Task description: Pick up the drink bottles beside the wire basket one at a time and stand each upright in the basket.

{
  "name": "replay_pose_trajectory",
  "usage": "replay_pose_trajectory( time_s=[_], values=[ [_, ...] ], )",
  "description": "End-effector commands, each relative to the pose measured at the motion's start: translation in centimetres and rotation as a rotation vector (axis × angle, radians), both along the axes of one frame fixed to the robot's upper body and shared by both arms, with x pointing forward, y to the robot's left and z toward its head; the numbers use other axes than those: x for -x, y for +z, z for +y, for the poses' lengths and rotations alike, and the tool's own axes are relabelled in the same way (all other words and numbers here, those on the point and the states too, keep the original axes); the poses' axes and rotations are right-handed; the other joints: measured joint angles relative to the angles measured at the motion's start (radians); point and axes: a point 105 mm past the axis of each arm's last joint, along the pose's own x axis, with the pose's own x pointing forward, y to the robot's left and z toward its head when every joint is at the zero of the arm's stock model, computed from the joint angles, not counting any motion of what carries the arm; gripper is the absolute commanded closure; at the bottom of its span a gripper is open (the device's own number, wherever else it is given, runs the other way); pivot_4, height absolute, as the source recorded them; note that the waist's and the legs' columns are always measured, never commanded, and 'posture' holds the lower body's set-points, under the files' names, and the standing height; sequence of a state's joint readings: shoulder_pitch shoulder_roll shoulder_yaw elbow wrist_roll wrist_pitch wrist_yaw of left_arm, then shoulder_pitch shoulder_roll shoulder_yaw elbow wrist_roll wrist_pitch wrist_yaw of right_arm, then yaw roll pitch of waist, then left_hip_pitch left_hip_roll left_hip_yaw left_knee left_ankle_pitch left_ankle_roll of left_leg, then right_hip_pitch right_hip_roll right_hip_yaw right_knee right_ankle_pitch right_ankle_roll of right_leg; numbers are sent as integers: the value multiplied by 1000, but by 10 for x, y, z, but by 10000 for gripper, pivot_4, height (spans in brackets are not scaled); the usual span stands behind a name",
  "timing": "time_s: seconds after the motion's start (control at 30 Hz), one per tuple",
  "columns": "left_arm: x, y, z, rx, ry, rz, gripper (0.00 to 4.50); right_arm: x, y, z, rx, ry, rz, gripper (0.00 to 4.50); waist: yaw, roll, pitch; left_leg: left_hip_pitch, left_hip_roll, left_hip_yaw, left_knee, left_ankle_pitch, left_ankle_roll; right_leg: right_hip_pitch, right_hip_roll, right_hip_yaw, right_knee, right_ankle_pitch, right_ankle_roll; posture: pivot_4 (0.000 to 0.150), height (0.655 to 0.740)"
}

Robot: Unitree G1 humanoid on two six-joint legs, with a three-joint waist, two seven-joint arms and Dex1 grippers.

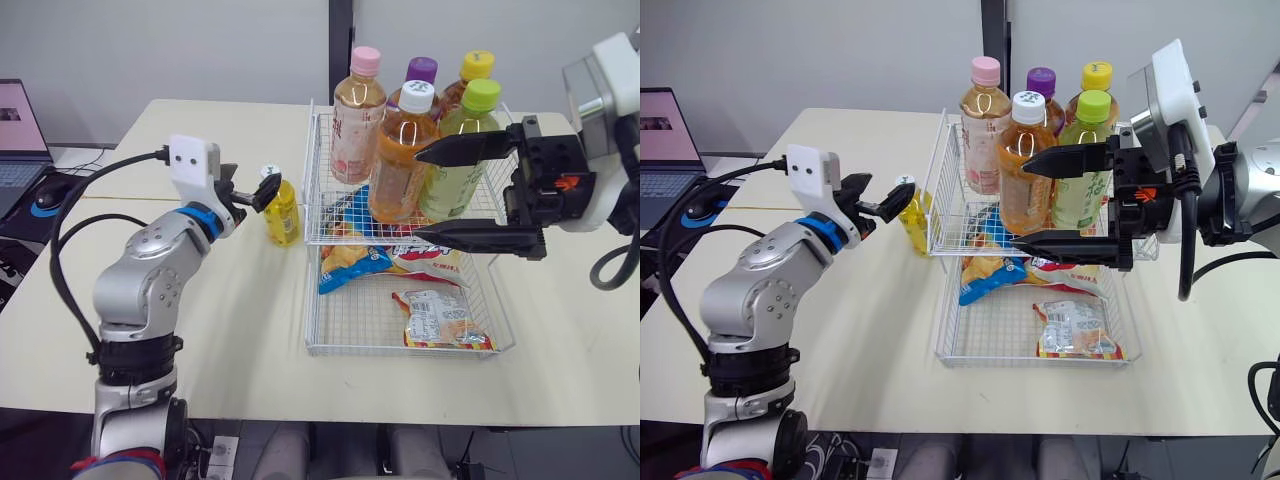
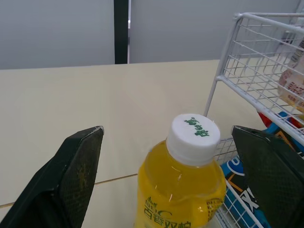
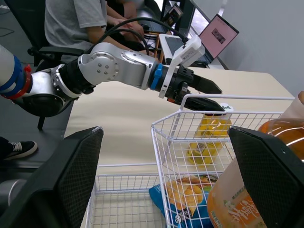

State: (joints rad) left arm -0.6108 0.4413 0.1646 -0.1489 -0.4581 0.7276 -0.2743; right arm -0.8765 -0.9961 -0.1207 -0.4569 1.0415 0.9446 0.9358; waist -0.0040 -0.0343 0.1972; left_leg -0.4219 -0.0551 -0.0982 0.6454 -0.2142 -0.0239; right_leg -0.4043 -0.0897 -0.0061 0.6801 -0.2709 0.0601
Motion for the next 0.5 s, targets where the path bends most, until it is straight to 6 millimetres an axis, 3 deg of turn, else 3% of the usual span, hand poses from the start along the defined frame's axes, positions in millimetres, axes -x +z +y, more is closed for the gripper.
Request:
replay_pose_trajectory(
  time_s=[0.03, 0.13, 0.23, 0.5],
  values=[
    [-6, 12, -8, -23, -8, -61, 262, 5, 8, -3, -11, -9, -49, 0, 0, 0, 0, 0, 0, 0, 0, 0, 0, 0, 0, 0, 0, 0, 0, 1500, 7400],
    [-9, 14, -14, -18, -34, -71, 262, 6, 8, -4, -10, -13, -47, 0, 1, 0, 0, 0, 0, 0, 0, 0, 0, 0, 0, 0, 0, 0, 0, 1500, 7400],
    [-12, 13, -16, -25, -38, -73, 6054, 6, 7, -4, -9, -13, -46, 0, 0, 0, 0, 0, 0, 0, 0, 0, 0, 0, 0, 0, 0, 0, 0, 1500, 7400],
    [-12, 11, -21, -32, -58, -71, 30694, 7, 8, -4, -18, -14, -45, 0, 0, 0, 0, 0, 0, -1, 0, 0, 0, 0, 0, 0, 0, 0, 0, 1500, 7400]
  ],
)
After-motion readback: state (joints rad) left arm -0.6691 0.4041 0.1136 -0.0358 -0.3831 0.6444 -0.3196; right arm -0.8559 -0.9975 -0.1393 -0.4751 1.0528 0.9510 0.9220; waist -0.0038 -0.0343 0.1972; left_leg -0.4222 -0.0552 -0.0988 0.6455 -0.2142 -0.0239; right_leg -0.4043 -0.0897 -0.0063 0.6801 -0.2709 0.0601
